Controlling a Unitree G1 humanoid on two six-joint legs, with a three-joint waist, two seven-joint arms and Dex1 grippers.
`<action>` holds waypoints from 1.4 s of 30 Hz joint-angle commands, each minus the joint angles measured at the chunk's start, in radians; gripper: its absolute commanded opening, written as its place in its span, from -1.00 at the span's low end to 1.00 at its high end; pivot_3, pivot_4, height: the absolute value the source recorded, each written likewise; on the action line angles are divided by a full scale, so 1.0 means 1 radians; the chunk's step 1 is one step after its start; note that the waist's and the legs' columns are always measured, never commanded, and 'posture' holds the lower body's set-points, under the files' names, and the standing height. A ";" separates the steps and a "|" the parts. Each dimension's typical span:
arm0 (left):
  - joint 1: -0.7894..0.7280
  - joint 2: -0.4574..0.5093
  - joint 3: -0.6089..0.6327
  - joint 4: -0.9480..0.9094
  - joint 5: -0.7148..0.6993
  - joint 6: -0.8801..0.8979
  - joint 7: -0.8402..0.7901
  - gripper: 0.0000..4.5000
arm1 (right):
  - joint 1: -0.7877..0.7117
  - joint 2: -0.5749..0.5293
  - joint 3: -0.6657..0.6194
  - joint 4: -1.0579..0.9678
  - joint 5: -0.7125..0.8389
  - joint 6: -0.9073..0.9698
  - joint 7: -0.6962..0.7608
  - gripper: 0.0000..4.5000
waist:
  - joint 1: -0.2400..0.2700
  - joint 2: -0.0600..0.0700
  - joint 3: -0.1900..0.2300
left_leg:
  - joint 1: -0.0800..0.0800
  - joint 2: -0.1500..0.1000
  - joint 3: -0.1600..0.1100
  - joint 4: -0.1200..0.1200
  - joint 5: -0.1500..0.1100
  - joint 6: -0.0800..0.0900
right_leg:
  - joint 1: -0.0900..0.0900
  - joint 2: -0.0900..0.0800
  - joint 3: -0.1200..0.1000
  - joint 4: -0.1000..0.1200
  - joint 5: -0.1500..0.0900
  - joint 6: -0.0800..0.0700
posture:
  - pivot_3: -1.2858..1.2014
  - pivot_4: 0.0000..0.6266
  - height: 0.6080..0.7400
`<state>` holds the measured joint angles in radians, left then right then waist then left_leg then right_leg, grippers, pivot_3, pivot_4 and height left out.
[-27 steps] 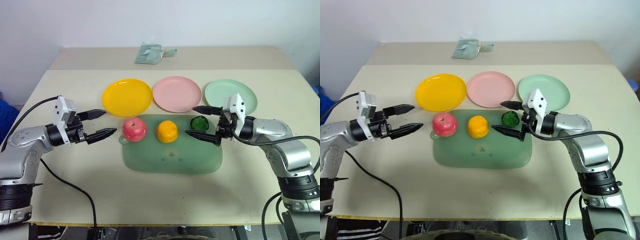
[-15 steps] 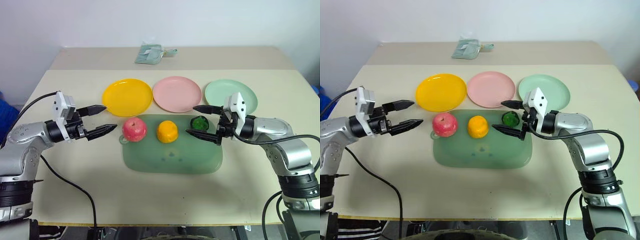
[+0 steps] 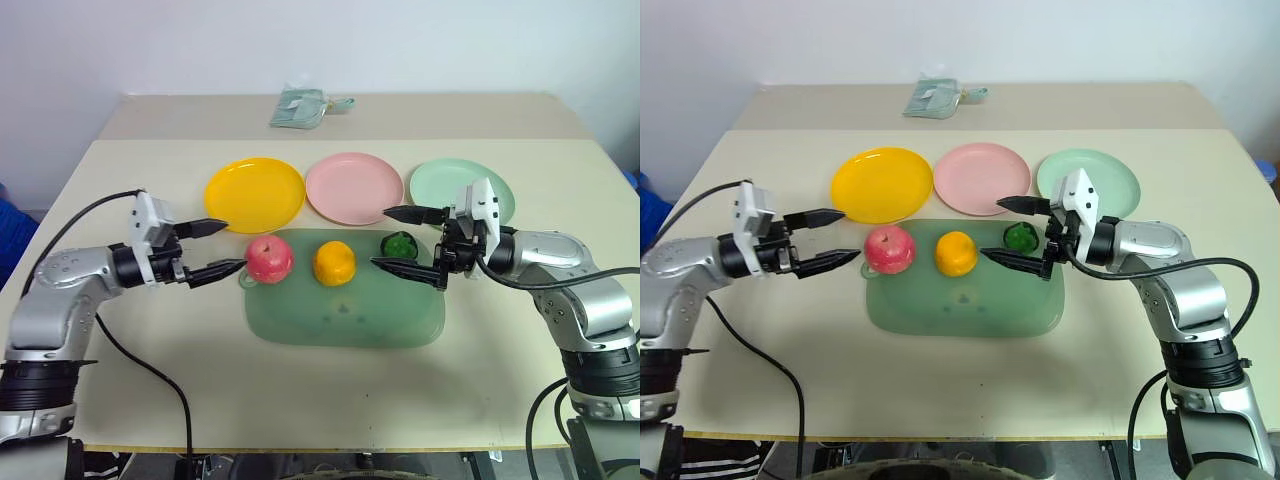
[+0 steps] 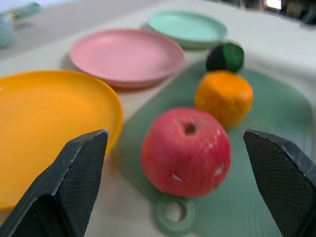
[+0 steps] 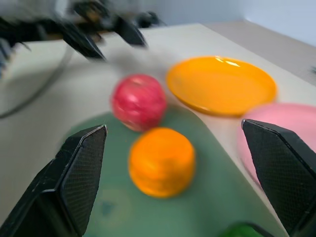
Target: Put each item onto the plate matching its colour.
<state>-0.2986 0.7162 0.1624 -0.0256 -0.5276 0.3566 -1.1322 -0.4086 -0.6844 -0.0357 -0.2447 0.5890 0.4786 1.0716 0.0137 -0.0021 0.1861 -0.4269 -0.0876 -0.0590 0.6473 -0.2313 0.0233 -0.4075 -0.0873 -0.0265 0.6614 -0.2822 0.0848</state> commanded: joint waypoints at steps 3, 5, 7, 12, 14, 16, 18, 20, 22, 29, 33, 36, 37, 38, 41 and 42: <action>-0.085 -0.066 -0.042 0.036 0.028 -0.056 0.027 1.00 | -0.022 0.000 -0.014 -0.076 0.058 0.017 0.014 0.98 | -0.001 0.000 0.000 | 0.000 0.000 0.000 0.000 0.000 0.000 | 0.000 0.000 0.000 0.000 0.000 0.000 | 0.03 -0.52 0.83; -0.094 -0.077 -0.073 0.066 0.061 -0.089 0.014 1.00 | -0.016 -0.001 -0.014 -0.083 0.059 0.020 0.011 0.98 | -0.001 0.000 0.000 | 0.000 0.000 0.000 0.000 0.000 0.000 | 0.000 0.000 0.000 0.000 0.000 0.000 | 0.03 -0.52 0.83; -0.100 -0.089 -0.097 0.100 0.087 -0.122 0.006 1.00 | -0.011 -0.001 -0.012 -0.077 0.048 0.014 0.007 0.98 | -0.004 0.000 0.000 | 0.000 0.000 0.000 0.000 0.000 0.000 | 0.000 0.000 0.000 0.000 0.000 0.000 | 0.03 -0.52 0.83; -0.116 -0.124 -0.125 0.160 0.111 -0.161 -0.004 1.00 | -0.022 0.011 -0.004 -0.075 0.046 0.015 -0.015 0.98 | -0.002 0.000 0.000 | 0.000 0.000 0.000 0.000 0.000 0.000 | 0.000 0.000 0.000 0.000 0.000 0.000 | 0.03 -0.52 0.83; -0.124 -0.139 -0.139 0.181 0.128 -0.179 0.000 1.00 | -0.020 0.010 -0.004 -0.075 0.044 0.011 -0.017 0.98 | -0.001 0.000 0.000 | 0.000 0.000 0.000 0.000 0.000 0.000 | 0.000 0.000 0.000 0.000 0.000 0.000 | 0.03 -0.52 0.83; -0.135 -0.155 -0.151 0.199 0.143 -0.196 0.006 1.00 | -0.012 0.008 -0.007 -0.074 0.044 0.006 -0.017 0.98 | 0.000 0.000 0.000 | 0.000 0.000 0.000 0.000 0.000 0.000 | 0.000 0.000 0.000 0.000 0.000 0.000 | 0.03 -0.52 0.83; -0.140 -0.165 -0.163 0.209 0.161 -0.217 0.011 1.00 | -0.004 0.007 -0.009 -0.068 0.040 -0.003 -0.017 0.98 | 0.000 0.000 0.000 | 0.000 0.000 0.000 0.001 0.000 0.000 | 0.000 0.000 0.000 0.000 0.000 0.000 | 0.03 -0.52 0.83; -0.139 -0.166 -0.170 0.221 0.180 -0.237 0.008 1.00 | 0.001 0.011 -0.007 -0.070 0.037 -0.005 -0.021 0.98 | -0.001 0.000 0.000 | 0.000 0.000 0.000 0.001 0.000 0.000 | 0.000 0.000 0.000 0.000 0.000 0.000 | 0.03 -0.52 0.83; -0.138 -0.163 -0.179 0.235 0.197 -0.256 0.007 1.00 | 0.004 0.017 -0.004 -0.073 0.035 -0.007 -0.027 0.98 | -0.001 0.000 0.000 | 0.000 0.000 0.000 0.000 0.000 0.000 | 0.000 0.000 0.000 0.000 0.000 0.000 | 0.03 -0.52 0.83; -0.137 -0.154 -0.196 0.263 0.222 -0.277 -0.015 0.61 | 0.002 0.032 -0.005 -0.064 0.030 -0.010 -0.033 1.00 | -0.002 0.000 0.000 | 0.000 0.000 0.000 0.001 0.000 0.000 | 0.000 0.000 0.000 0.001 0.000 0.000 | 0.03 -0.52 0.83; -0.137 -0.156 -0.184 0.255 0.230 -0.300 0.007 0.50 | 0.001 0.037 -0.006 -0.060 0.030 -0.011 -0.037 1.00 | -0.001 0.000 0.000 | 0.000 0.000 0.000 0.001 0.000 0.000 | 0.000 0.000 0.000 0.001 0.000 0.000 | 0.03 -0.52 0.83; -0.148 -0.168 -0.158 0.235 0.190 -0.270 0.018 0.50 | 0.000 0.047 -0.009 -0.059 0.037 -0.011 -0.043 1.00 | -0.002 0.000 0.000 | 0.000 0.000 0.000 0.001 0.000 0.000 | 0.000 0.000 0.000 0.001 0.000 0.000 | 0.03 -0.52 0.83; -0.151 -0.170 -0.145 0.223 0.170 -0.256 0.022 0.50 | -0.003 0.051 -0.011 -0.057 0.039 -0.011 -0.046 1.00 | -0.002 0.000 0.000 | 0.000 0.000 0.000 0.001 0.000 0.000 | 0.000 0.000 0.000 0.001 0.000 0.000 | 0.03 -0.52 0.83; -0.153 -0.172 -0.137 0.215 0.157 -0.247 0.025 0.50 | -0.004 0.054 -0.012 -0.055 0.040 -0.011 -0.048 1.00 | -0.002 0.000 0.000 | 0.000 0.000 0.000 0.001 0.000 0.000 | 0.000 0.000 0.000 0.001 0.000 0.000 | 0.03 -0.52 0.83; -0.158 -0.164 -0.093 0.174 0.099 -0.191 0.046 0.50 | -0.025 0.074 -0.023 -0.038 0.033 -0.019 -0.078 1.00 | -0.002 0.000 0.000 | 0.000 0.000 0.000 0.001 0.000 0.000 | 0.000 0.000 0.000 0.001 0.000 0.000 | 0.03 -0.52 0.83; -0.164 -0.163 -0.075 0.166 0.084 -0.180 0.056 0.50 | -0.033 0.082 -0.026 -0.030 0.028 -0.025 -0.090 1.00 | -0.002 0.000 0.000 | 0.000 0.000 0.000 0.001 0.000 0.000 | 0.000 0.000 0.000 0.001 0.000 0.000 | 0.03 -0.52 0.83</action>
<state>-0.4388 0.5445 0.0326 0.1935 -0.3965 0.1651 -1.0924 -0.4119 -0.6080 -0.0291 -0.2684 0.6108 0.4765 1.0012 0.0115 -0.0025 0.1860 -0.4271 -0.0877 -0.0591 0.6479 -0.2312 0.0233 -0.4079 -0.0870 -0.0267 0.6621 -0.2821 0.0850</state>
